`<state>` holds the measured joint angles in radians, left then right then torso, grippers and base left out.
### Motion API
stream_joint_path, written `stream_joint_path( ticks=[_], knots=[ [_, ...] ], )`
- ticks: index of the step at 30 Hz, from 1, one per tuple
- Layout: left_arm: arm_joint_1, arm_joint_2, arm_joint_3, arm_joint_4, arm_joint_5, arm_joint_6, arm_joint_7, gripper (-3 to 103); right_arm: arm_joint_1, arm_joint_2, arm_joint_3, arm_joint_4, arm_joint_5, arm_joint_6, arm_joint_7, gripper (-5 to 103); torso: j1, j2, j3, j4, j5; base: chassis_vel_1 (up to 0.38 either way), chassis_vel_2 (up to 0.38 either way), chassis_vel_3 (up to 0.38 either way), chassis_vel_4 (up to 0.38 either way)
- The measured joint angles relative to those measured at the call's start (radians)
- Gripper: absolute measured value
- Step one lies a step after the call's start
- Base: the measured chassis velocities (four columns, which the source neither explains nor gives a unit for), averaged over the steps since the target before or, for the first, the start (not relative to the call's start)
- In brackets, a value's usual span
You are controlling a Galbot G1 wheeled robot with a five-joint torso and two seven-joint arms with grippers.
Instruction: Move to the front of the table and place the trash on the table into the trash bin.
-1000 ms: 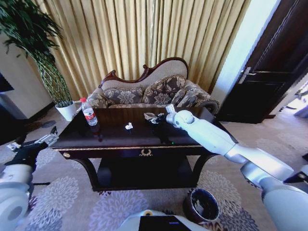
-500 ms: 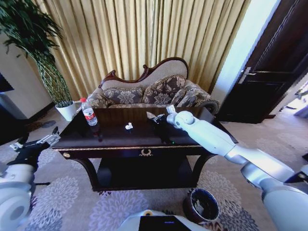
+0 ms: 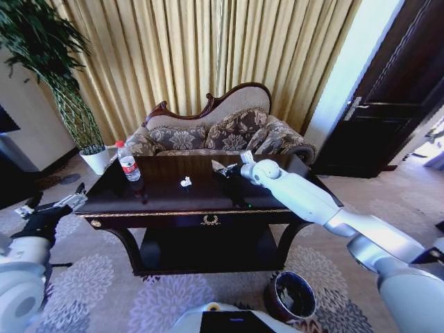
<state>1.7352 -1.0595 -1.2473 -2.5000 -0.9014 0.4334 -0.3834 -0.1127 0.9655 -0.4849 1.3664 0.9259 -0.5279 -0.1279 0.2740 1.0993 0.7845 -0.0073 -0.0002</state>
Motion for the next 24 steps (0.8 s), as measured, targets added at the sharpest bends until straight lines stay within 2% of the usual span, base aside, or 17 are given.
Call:
stream_joint_path(
  ticks=[2,5,7,8,9,10,12,14,16,18,20,21,23,24],
  knots=[
    [0.000,0.002,0.000,0.000,0.000,0.000,0.000,100,-0.008,-0.006,0.013,0.014,0.008,0.009,0.016,1,0.000,0.000,0.000,0.0001,0.0000,0.000,0.000,0.000,0.000],
    [-0.004,0.011,0.000,0.000,0.000,0.000,0.000,100,-0.079,-0.050,0.114,0.096,0.015,0.048,0.062,1,0.000,0.000,0.000,0.0002,0.0000,0.000,0.000,0.000,0.000],
    [-0.005,0.012,0.001,0.000,0.000,0.000,0.000,100,-0.090,-0.058,0.130,0.110,0.015,0.050,0.069,1,0.000,0.000,0.000,0.0002,0.0000,0.000,0.000,0.000,0.000],
    [-0.006,0.012,0.002,0.000,-0.001,0.000,0.000,100,-0.117,-0.077,0.164,0.140,0.015,0.051,0.080,1,0.000,0.000,0.000,0.0002,0.0000,0.000,0.000,0.000,0.000],
    [-0.008,0.013,0.007,0.000,-0.001,0.000,0.001,100,-0.186,-0.128,0.254,0.216,0.015,0.051,0.113,1,0.000,0.000,0.000,-0.0003,0.0004,0.000,0.000,0.000,0.000],
    [-0.008,0.013,0.007,0.000,-0.001,0.000,0.001,100,-0.186,-0.128,0.254,0.216,0.015,0.051,0.113,1,0.000,0.000,0.000,-0.0003,0.0004,0.000,0.000,0.000,0.000],
    [-0.011,0.014,0.012,0.000,-0.001,-0.001,0.003,100,-0.285,-0.195,0.381,0.316,0.024,0.035,0.169,1,0.000,0.000,0.000,-0.0005,0.0003,0.000,0.000,0.000,0.000],
    [-0.012,0.015,0.014,0.000,-0.001,-0.001,0.003,100,-0.305,-0.207,0.406,0.331,0.026,0.031,0.180,1,0.000,0.000,0.000,-0.0005,0.0004,0.000,0.000,0.000,0.000],
    [-0.022,0.020,0.024,0.000,-0.001,-0.005,0.006,100,-0.429,-0.267,0.538,0.417,0.032,0.025,0.252,1,0.000,0.000,0.000,-0.0001,0.0002,0.000,0.000,0.000,0.000],
    [-0.026,0.022,0.027,0.000,-0.001,-0.008,0.007,100,-0.475,-0.287,0.576,0.444,0.035,0.025,0.275,1,0.000,0.000,0.000,-0.0001,0.0002,0.000,0.000,0.000,0.000],
    [-0.039,0.029,0.040,0.005,-0.001,-0.016,0.017,100,-0.582,-0.337,0.653,0.503,0.033,0.040,0.348,1,0.000,0.000,0.000,-0.0006,0.0003,0.000,0.000,0.000,0.000],
    [-0.039,0.029,0.040,0.005,-0.001,-0.016,0.017,100,-0.582,-0.337,0.653,0.503,0.033,0.040,0.348,1,0.000,0.000,0.000,-0.0006,0.0003,0.000,0.000,0.000,0.000],
    [-0.057,0.037,0.059,0.017,0.003,-0.023,0.028,100,-0.676,-0.365,0.743,0.551,0.030,0.067,0.420,1,0.000,0.000,0.000,-0.0004,0.0002,0.000,0.000,0.000,0.000],
    [-0.057,0.037,0.059,0.017,0.003,-0.023,0.028,100,-0.676,-0.365,0.743,0.551,0.030,0.067,0.420,1,0.000,0.000,0.000,-0.0004,0.0002,0.000,0.000,0.000,0.000]
  ],
)
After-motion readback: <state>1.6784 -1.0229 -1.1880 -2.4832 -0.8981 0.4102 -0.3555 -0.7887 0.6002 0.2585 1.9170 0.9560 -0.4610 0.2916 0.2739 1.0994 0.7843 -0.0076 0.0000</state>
